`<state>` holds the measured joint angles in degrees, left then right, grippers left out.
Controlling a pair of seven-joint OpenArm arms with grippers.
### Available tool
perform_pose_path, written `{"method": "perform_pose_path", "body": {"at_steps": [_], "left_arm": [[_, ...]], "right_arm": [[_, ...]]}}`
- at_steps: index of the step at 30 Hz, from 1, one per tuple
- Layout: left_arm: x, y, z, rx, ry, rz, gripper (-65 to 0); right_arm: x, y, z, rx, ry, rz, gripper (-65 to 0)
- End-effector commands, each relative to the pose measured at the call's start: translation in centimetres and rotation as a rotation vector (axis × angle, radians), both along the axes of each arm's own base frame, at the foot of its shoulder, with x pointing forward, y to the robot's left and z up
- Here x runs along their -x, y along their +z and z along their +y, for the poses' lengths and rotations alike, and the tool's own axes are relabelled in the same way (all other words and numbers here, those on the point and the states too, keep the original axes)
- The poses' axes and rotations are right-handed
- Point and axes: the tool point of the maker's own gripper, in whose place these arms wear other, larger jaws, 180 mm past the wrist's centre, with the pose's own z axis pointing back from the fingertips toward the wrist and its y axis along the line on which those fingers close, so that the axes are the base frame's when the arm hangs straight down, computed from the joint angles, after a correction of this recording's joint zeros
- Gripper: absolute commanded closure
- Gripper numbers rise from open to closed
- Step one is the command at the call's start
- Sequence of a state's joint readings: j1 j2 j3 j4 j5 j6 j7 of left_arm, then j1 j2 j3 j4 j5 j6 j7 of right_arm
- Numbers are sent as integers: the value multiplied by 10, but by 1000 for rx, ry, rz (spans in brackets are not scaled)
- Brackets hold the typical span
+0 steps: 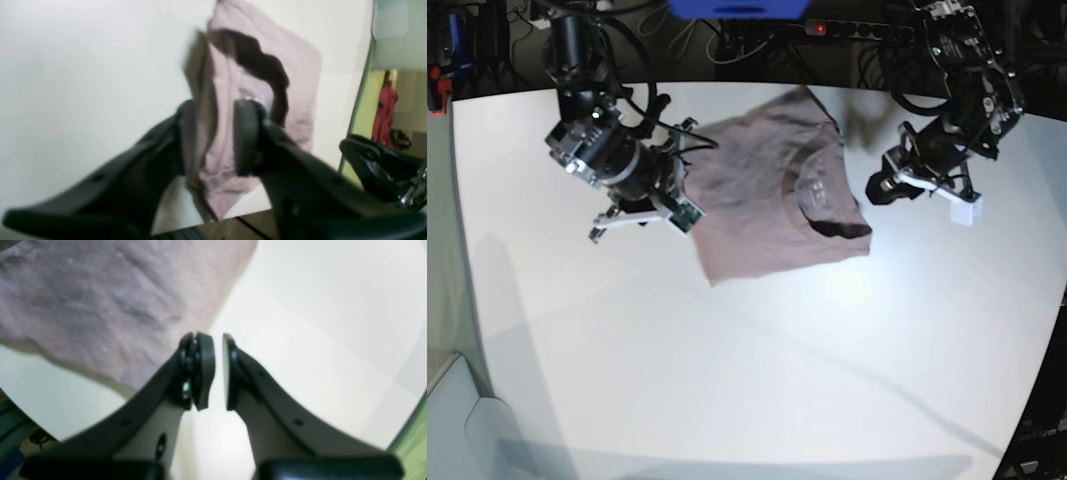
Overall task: Layout the t-shirt on the table in an organized manner, then fold the t-shirt properly
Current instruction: 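Move the left gripper to the collar edge of the folded shirt and grasp, then drag the folded shirt with the left gripper toward the table center and release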
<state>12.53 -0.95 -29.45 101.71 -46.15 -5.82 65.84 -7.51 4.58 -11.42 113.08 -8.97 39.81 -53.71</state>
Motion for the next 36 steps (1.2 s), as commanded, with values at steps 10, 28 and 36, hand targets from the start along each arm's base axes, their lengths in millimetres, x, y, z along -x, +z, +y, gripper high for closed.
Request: {"method": "perform_pose_path", "body": {"at_steps": [10, 28, 36], "left_arm": [[-12, 14, -23, -4, -104, -57, -612], [-30, -34, -70, 77, -191, 48, -613], [-24, -61, -95, 21, -265, 97, -614]], "right_arm": [[-6, 9, 0, -8, 14, -37, -65], [-9, 11, 0, -6, 15, -47, -65], [-9, 10, -4, 9, 18, -46, -65]]}}
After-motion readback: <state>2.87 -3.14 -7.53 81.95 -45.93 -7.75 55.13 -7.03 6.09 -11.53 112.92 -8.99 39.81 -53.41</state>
